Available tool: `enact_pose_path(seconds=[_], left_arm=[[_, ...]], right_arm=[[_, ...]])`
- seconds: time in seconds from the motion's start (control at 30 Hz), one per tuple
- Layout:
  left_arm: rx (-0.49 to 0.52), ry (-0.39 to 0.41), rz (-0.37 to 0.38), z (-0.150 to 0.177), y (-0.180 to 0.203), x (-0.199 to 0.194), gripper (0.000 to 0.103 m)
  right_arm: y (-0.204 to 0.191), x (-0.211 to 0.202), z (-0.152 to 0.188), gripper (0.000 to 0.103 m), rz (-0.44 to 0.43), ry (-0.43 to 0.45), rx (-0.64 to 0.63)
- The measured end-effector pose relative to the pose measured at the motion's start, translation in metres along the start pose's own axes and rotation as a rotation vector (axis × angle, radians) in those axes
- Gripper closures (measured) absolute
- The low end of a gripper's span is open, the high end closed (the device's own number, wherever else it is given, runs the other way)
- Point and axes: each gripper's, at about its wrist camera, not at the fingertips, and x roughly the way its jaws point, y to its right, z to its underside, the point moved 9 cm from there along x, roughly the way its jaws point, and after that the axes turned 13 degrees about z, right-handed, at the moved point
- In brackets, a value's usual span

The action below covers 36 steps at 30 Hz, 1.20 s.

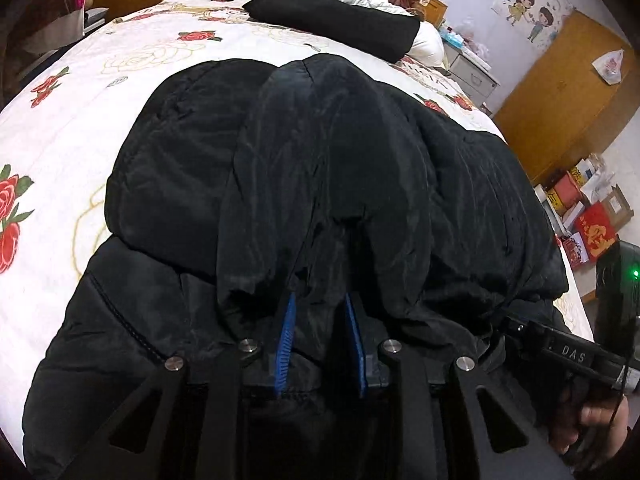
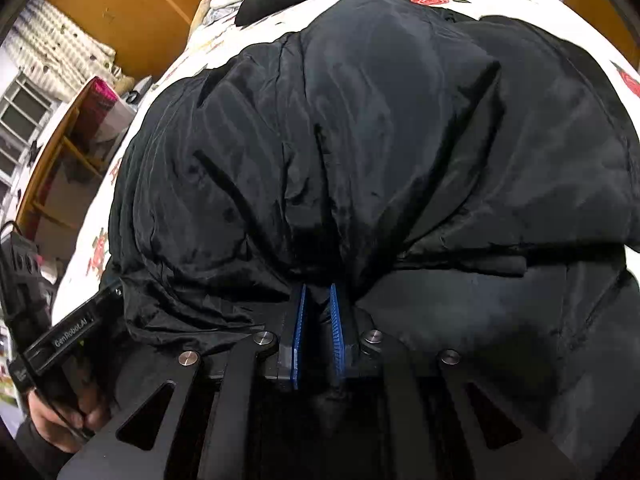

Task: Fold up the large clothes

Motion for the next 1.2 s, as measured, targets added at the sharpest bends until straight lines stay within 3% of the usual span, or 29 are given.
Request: enact_pose_path(seconds=[0.13, 0.3, 0.37, 0.43, 0.53, 0.63, 0.77, 0.97, 1.1, 1.2], left_arm=[[0.006, -0.013, -0.017, 0.0, 0.008, -0.011, 0.076], [0.05, 0.052, 0.071, 0.005, 0.044, -0.045, 0.076], [0.08, 0.043, 0.097, 0.008, 0.058, -0.04, 0.076], [0.115, 0.01, 0.068, 0.011, 0.062, -0.025, 0.075], [0.078, -0.061, 0.038, 0.016, 0.045, 0.007, 0.075], [0.034, -0.05, 0.068, 0.014, 0.038, 0.011, 0.073], [0.041, -0.049, 0.054, 0.013, 0.04, 0.007, 0.073], [0.102, 0.013, 0.037, 0.015, 0.064, -0.047, 0.073], [0.159, 0.063, 0.029, 0.017, 0.077, -0.09, 0.073], [0.197, 0.101, 0.029, 0.023, 0.089, -0.121, 0.07]], right_arm=[[-0.013, -0.012, -0.006, 0.089, 0.033, -0.008, -0.018], [-0.034, -0.063, 0.007, 0.089, -0.029, 0.094, -0.058], [-0.042, -0.054, 0.014, 0.089, -0.022, 0.081, -0.095], [-0.038, -0.03, 0.024, 0.089, 0.014, 0.017, -0.1], [-0.029, -0.01, 0.026, 0.09, -0.004, -0.019, -0.042], [-0.031, -0.008, 0.026, 0.09, -0.009, -0.016, -0.039], [-0.024, -0.017, 0.032, 0.089, 0.001, -0.014, -0.048], [-0.027, -0.069, 0.031, 0.08, 0.018, 0.068, -0.061], [-0.016, -0.122, 0.039, 0.069, 0.014, 0.165, -0.059], [-0.003, -0.162, 0.05, 0.069, 0.045, 0.248, -0.061]])
